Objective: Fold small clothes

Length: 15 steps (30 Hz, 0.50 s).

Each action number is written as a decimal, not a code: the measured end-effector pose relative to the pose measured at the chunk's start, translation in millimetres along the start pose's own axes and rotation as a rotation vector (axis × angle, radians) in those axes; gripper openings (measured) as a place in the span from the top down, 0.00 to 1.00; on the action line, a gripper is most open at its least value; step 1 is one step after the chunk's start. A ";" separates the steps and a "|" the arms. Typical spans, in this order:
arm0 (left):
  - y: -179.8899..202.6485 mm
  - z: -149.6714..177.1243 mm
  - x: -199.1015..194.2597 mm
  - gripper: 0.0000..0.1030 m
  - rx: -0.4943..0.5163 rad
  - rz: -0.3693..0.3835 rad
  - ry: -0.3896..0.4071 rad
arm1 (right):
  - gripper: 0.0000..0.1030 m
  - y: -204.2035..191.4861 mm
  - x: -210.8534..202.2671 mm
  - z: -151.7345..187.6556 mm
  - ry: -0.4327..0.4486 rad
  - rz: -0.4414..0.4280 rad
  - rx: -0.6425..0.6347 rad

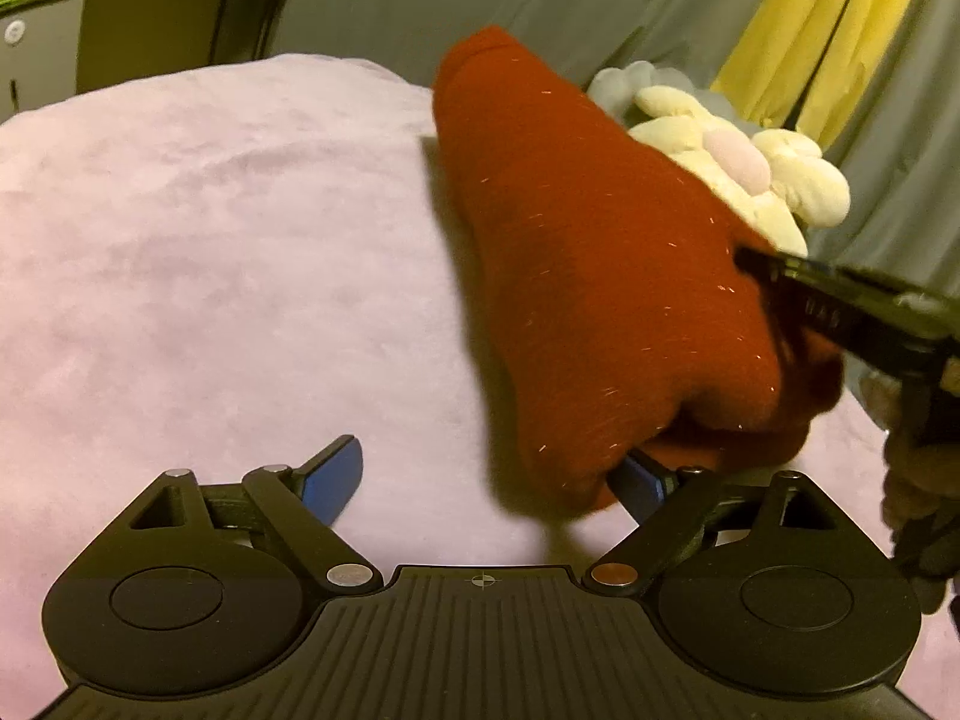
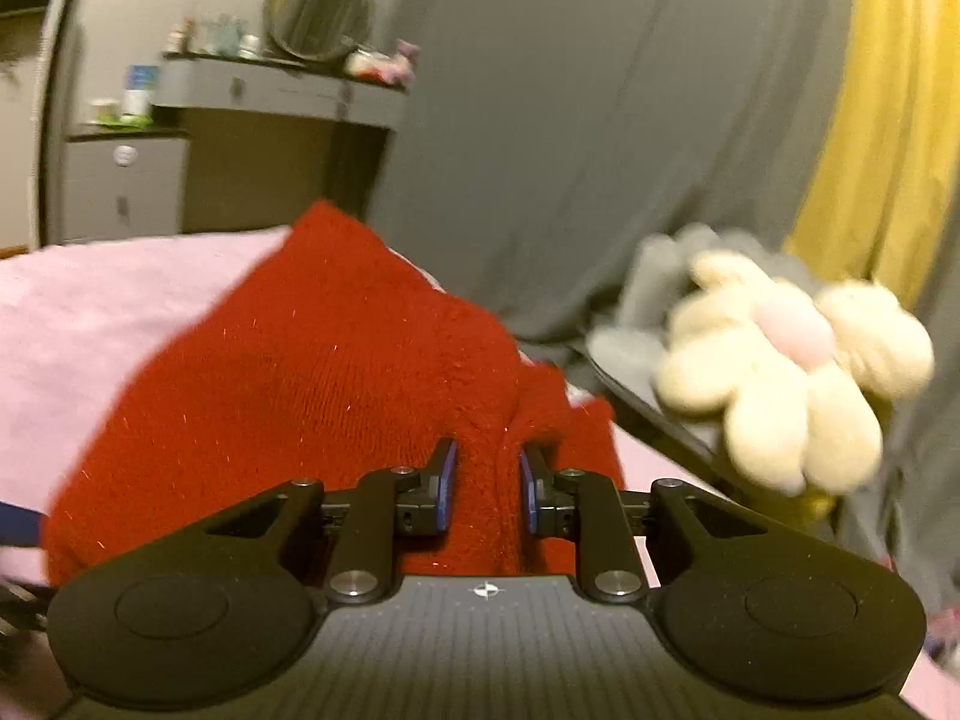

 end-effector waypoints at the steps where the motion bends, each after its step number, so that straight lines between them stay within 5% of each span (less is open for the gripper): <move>1: -0.8 -0.1 0.2 0.09 -0.001 0.002 -0.002 | 0.84 3.6 2.1 3.1 -0.003 0.015 0.010; 2: -0.1 -0.2 0.7 0.09 -0.001 0.002 -0.002 | 0.97 8.3 1.9 6.4 0.003 0.040 0.014; 5: -0.6 -0.6 2.5 0.10 0.003 -0.019 -0.005 | 1.00 17.9 10.4 9.5 0.003 0.164 -0.015; 8: 1.9 -1.0 3.3 0.10 0.014 -0.023 -0.004 | 1.00 31.4 29.5 27.0 -0.129 0.051 0.124; 10: 1.3 -1.6 3.4 0.10 0.014 -0.019 -0.002 | 0.97 34.6 22.5 31.4 -0.119 0.038 0.151; 12: 1.3 -1.6 3.8 0.10 0.008 -0.019 -0.002 | 0.76 39.5 10.7 27.5 -0.106 -0.017 0.241; 14: 3.7 -1.7 4.1 0.10 0.012 -0.020 -0.001 | 0.37 51.2 2.2 27.0 -0.091 -0.080 0.366; 15: 4.4 -1.2 4.0 0.10 0.016 -0.021 -0.001 | 0.32 56.6 -0.6 27.3 -0.083 -0.117 0.431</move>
Point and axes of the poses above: each gripper's, at about its wrist camera, not at the fingertips, and x roughly the way its jaws point, y to its right, z to its underside, the point moved 5 cm from there along x, roughly the way its jaws point
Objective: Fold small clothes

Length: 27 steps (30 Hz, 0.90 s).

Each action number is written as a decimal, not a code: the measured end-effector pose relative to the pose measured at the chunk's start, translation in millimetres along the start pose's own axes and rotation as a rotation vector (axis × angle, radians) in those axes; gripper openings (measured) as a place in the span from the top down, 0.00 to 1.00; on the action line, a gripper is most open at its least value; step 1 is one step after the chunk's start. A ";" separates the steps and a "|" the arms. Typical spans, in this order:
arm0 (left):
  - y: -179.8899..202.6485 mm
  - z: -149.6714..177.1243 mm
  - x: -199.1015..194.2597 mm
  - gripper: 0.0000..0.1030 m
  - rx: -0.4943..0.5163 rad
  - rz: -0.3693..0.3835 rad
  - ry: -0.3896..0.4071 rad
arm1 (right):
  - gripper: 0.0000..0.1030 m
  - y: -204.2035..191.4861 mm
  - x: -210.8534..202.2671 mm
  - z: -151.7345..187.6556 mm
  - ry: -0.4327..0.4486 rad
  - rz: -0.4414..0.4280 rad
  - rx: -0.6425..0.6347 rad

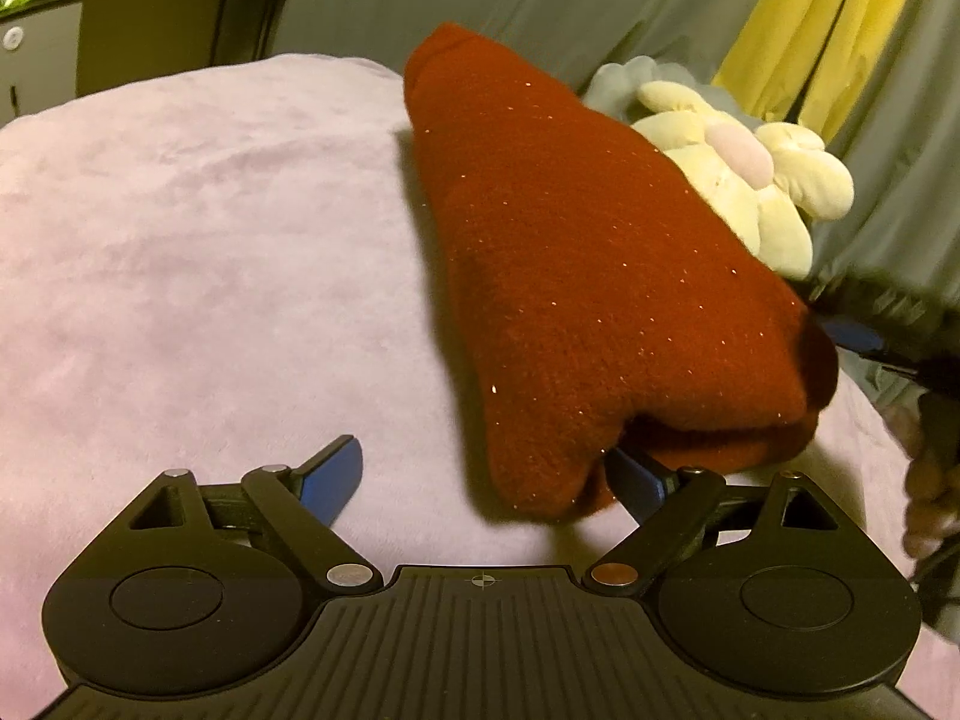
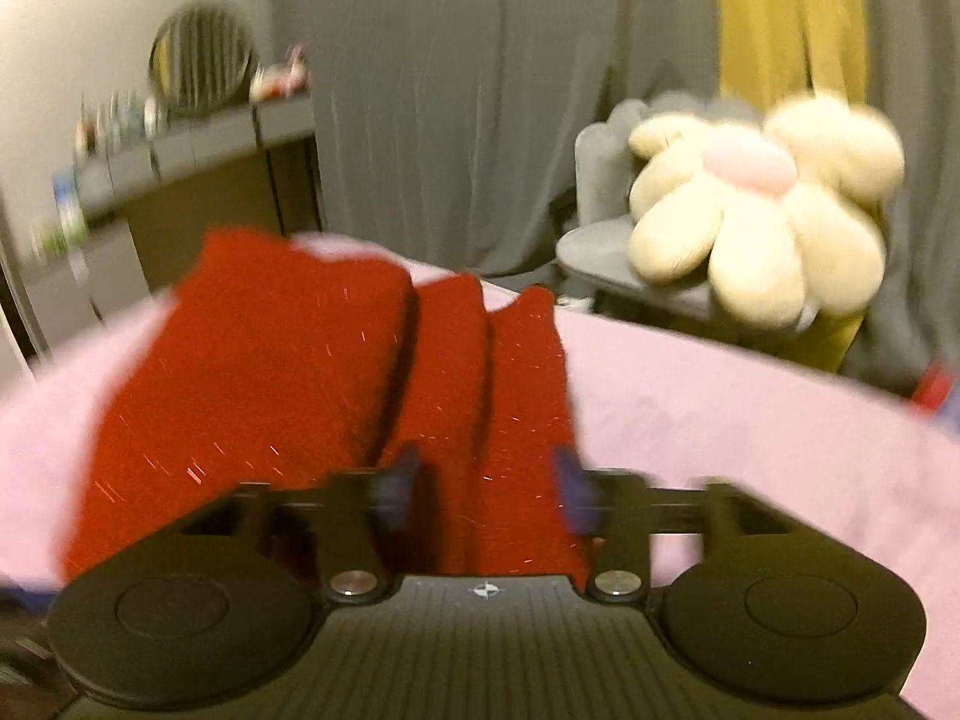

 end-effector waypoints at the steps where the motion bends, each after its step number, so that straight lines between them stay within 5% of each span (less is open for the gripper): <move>1: 0.6 0.6 -0.3 0.10 0.003 -0.002 0.000 | 0.31 6.3 -3.5 -3.2 0.002 -0.052 0.077; 6: 4.9 -5.0 -10.3 0.11 -0.006 0.019 0.041 | 0.18 27.3 14.7 -4.7 -0.078 -0.282 0.312; 11: 1.5 -6.5 -11.3 0.10 -0.004 -0.003 0.059 | 0.17 6.5 51.5 -0.7 -0.161 -0.301 0.298; 12: -0.2 -7.2 -11.9 0.10 -0.015 0.003 0.059 | 0.22 0.5 56.4 -0.8 -0.166 -0.308 0.276; 14: -0.7 -9.8 -13.7 0.10 -0.030 0.022 0.062 | 0.67 -12.9 58.8 -1.9 -0.167 -0.331 0.218; 15: 0.0 -10.9 -14.7 0.10 -0.033 0.025 0.061 | 0.68 -18.9 58.9 -3.7 -0.167 -0.332 0.187; 21: 9.1 -19.3 -23.4 0.10 -0.047 0.101 0.067 | 0.73 -47.6 3.8 -21.8 0.131 -0.065 -0.223; 24: 14.7 -25.0 -26.7 0.10 -0.043 0.113 0.077 | 0.73 -31.4 15.4 -9.8 0.103 0.044 -0.278; 27: 15.3 -31.2 -26.5 0.10 -0.044 0.090 0.079 | 0.72 -2.1 41.4 16.0 0.010 0.066 -0.226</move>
Point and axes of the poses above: each gripper's, at about its wrist camera, not at the fingertips, and x roughly the way its jaws point, y to its right, z to its underside, the point moved 5 cm from there along x, roughly the way its jaws point
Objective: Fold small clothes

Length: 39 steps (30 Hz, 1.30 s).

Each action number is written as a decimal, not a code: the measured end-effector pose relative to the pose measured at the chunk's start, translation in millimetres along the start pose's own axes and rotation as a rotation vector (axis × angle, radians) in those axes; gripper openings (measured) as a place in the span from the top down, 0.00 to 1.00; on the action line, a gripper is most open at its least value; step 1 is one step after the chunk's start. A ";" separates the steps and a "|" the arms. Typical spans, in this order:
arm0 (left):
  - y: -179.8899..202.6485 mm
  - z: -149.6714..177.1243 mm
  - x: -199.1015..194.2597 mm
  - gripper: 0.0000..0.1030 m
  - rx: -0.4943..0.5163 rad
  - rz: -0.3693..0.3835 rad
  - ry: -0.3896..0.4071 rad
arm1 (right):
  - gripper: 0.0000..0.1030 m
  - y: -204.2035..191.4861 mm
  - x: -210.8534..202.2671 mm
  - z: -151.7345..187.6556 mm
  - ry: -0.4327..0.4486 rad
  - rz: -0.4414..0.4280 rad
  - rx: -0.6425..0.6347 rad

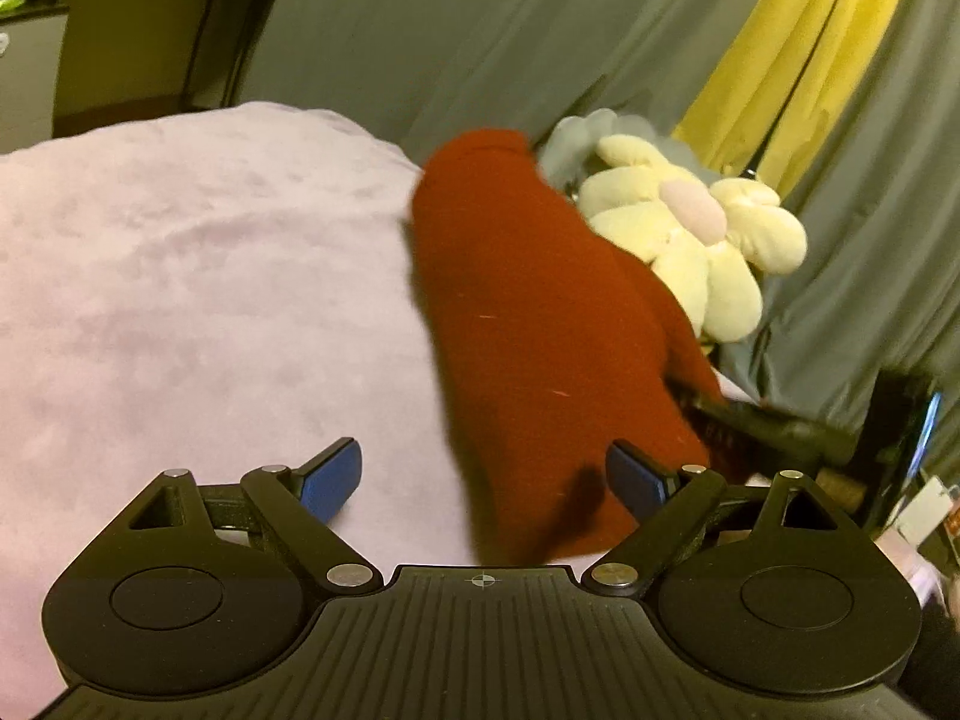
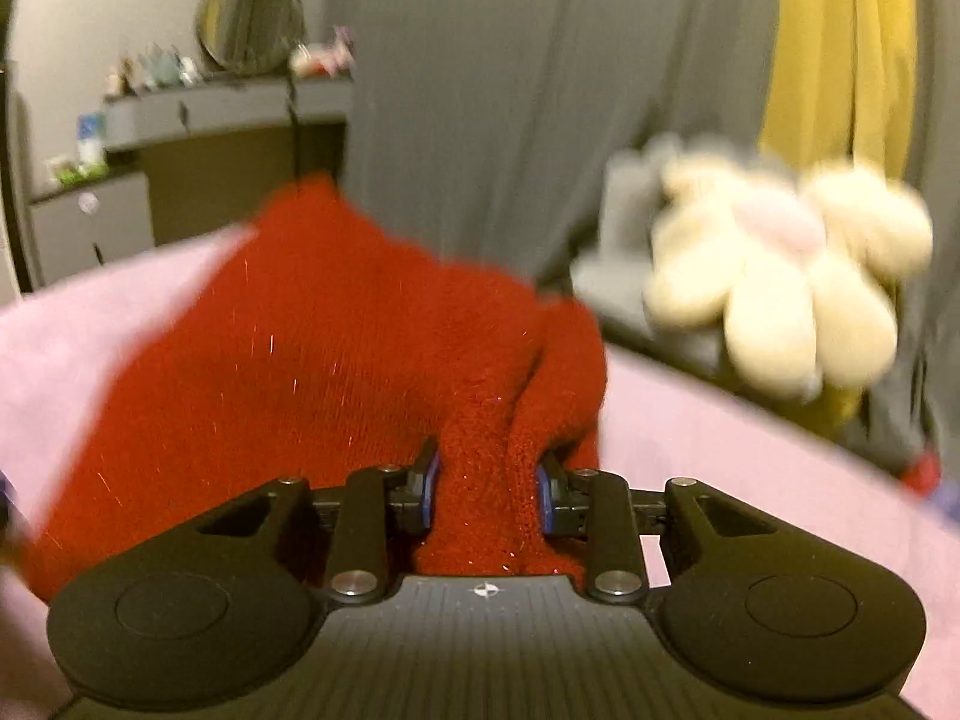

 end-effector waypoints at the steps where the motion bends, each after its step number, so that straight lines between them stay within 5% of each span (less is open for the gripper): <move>1: 0.0 -2.5 0.5 0.10 -0.009 0.002 -0.002 | 0.68 6.1 1.8 5.8 0.011 0.000 0.028; 4: -0.5 -10.0 1.8 0.10 -0.025 0.027 -0.009 | 0.49 22.4 -7.3 -2.7 -0.004 -0.019 0.148; 9: 2.4 -28.2 11.2 0.11 -0.023 0.017 -0.003 | 0.48 12.0 -59.8 -22.8 0.132 0.021 0.134; 12: 1.4 -38.9 18.8 0.12 -0.068 0.035 -0.015 | 0.71 -15.1 -73.9 -18.6 0.163 -0.137 0.110; 14: 1.5 -44.0 22.5 0.12 -0.097 0.065 -0.021 | 0.95 -34.7 -59.9 -8.1 0.090 -0.268 0.086; 18: 0.0 -46.8 31.4 0.12 -0.105 0.059 -0.046 | 1.00 -48.6 -36.9 16.7 0.028 -0.270 0.020; 21: -4.1 -44.5 40.6 0.12 -0.121 0.066 -0.074 | 1.00 -35.3 -30.1 27.1 0.027 -0.218 -0.007; 27: -10.5 -44.5 48.3 0.12 -0.128 0.096 -0.102 | 1.00 -23.2 -51.7 20.4 0.037 -0.254 0.035; 31: -11.6 -48.5 50.2 0.12 -0.130 0.070 -0.085 | 0.81 -5.3 -62.9 0.4 0.066 -0.242 0.116; 37: -8.5 -48.2 50.6 0.11 -0.087 0.058 -0.076 | 0.81 -40.8 -66.6 -2.4 0.058 -0.454 0.081; 39: -12.0 -50.5 53.0 0.11 -0.128 0.057 -0.086 | 0.82 -54.1 -56.8 6.7 0.010 -0.426 0.005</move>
Point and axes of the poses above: each gripper's, at about its wrist camera, not at the fingertips, and x roughly the way its jaws point, y to its right, z to its underside, the point moved 5 cm from there along x, roughly the way its jaws point
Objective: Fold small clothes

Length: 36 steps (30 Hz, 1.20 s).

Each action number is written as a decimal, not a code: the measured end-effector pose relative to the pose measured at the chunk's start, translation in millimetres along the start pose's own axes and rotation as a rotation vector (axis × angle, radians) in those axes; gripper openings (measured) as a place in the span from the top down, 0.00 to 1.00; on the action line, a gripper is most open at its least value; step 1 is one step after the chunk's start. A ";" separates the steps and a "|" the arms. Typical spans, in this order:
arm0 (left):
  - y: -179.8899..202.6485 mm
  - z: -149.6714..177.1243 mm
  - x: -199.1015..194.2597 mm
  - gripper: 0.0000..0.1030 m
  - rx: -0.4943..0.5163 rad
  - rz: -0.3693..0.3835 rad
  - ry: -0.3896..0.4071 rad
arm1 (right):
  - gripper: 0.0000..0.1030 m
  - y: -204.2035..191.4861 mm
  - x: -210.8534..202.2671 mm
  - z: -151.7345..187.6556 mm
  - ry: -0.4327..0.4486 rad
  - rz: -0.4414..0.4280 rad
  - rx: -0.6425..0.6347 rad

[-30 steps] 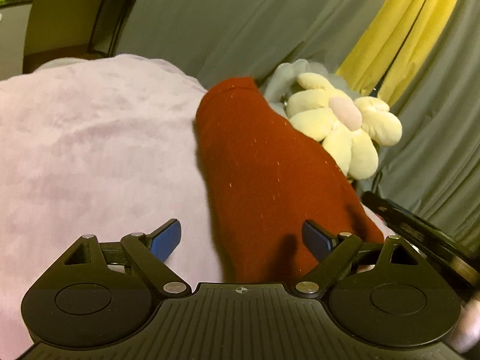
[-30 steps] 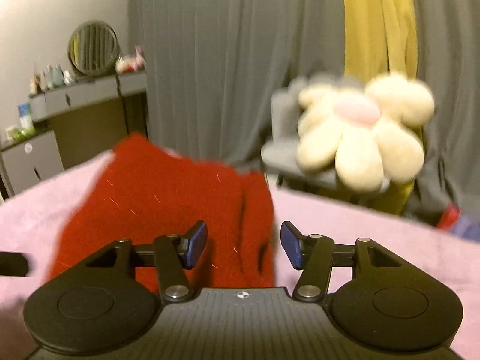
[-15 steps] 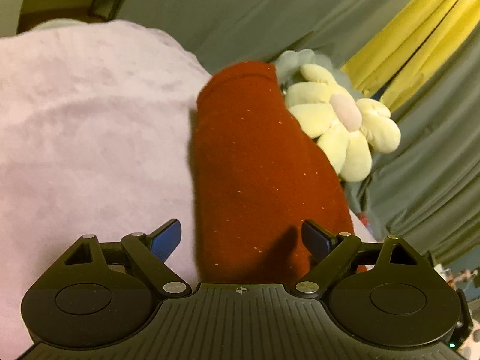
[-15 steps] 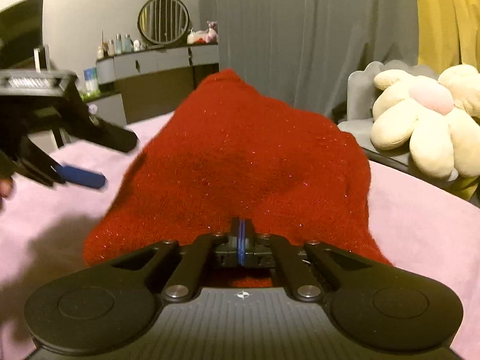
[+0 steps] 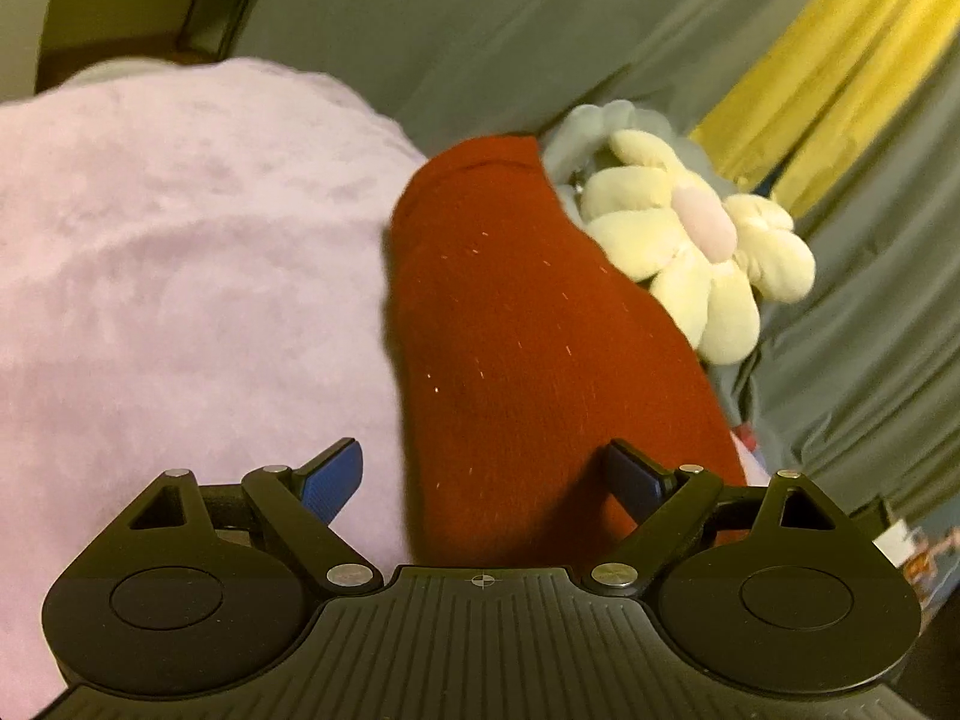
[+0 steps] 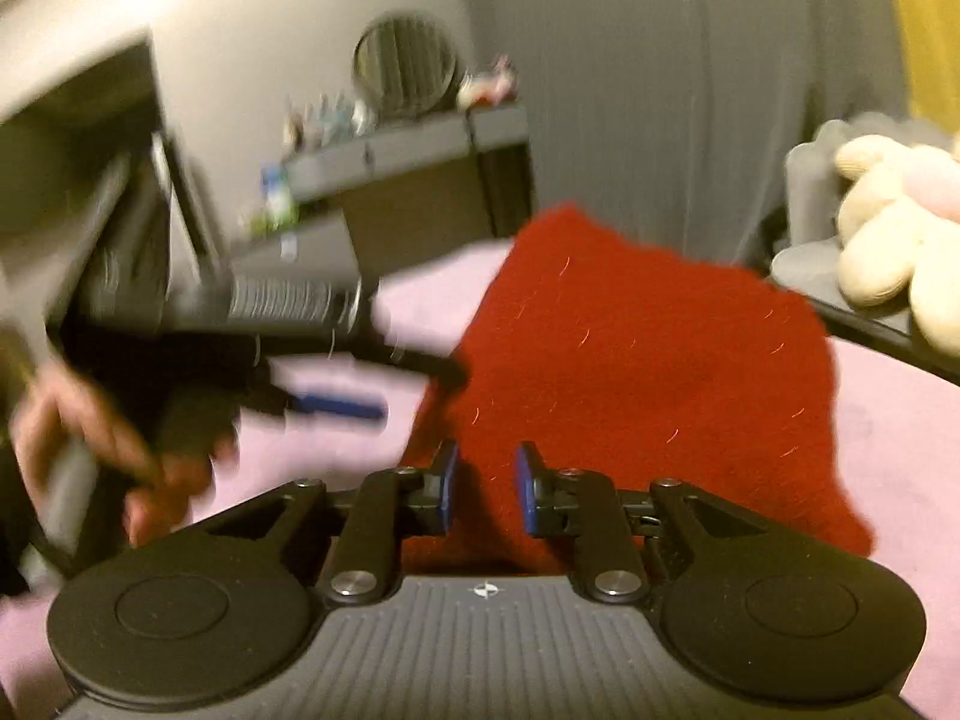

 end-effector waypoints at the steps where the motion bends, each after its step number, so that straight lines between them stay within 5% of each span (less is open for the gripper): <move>1: -0.9 -1.2 1.0 0.11 -0.017 0.004 -0.004 | 0.85 3.2 13.0 9.2 -0.063 0.045 -0.012; 4: 0.0 -4.1 3.2 0.11 -0.031 0.049 -0.020 | 0.85 18.8 20.8 17.2 -0.101 0.017 0.081; 6: 0.2 -6.8 5.8 0.10 -0.030 0.087 -0.031 | 0.73 21.8 -1.4 4.1 -0.040 -0.007 0.083; 8: 0.2 -9.1 12.3 0.08 -0.032 0.127 -0.050 | 0.13 34.4 -26.7 -11.1 0.041 0.047 0.084; 9: 0.3 -10.1 16.2 0.08 -0.039 0.135 -0.055 | 0.04 43.8 -35.8 -15.9 0.078 0.088 0.089; 12: -5.1 -9.3 32.1 0.10 -0.095 0.174 -0.076 | 0.04 88.6 -36.6 -22.9 0.073 0.141 0.175; 16: -14.0 -8.3 47.9 0.10 -0.146 0.233 -0.085 | 0.10 161.8 8.8 -5.1 -0.060 -0.006 0.555; 19: -13.6 -10.7 56.9 0.16 -0.132 0.237 -0.067 | 0.13 185.8 36.2 10.1 -0.100 -0.062 0.664; 23: -14.6 -15.5 55.4 0.35 -0.144 0.261 -0.032 | 0.39 188.4 53.8 17.7 -0.083 -0.201 0.803; 31: -13.4 -27.1 -5.4 0.45 -0.059 0.242 0.053 | 0.47 157.9 47.3 16.8 -0.051 -0.288 0.797; 36: -30.0 -11.0 -68.2 0.45 0.053 0.090 0.087 | 0.47 103.8 55.7 15.3 -0.125 -0.391 0.683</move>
Point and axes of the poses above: each gripper's, at about its wrist camera, not at the fingertips, and x roughly the way its jaws point, y to its right, z to its underside, the point moved 5 cm from there along x, roughly the way its jaws point
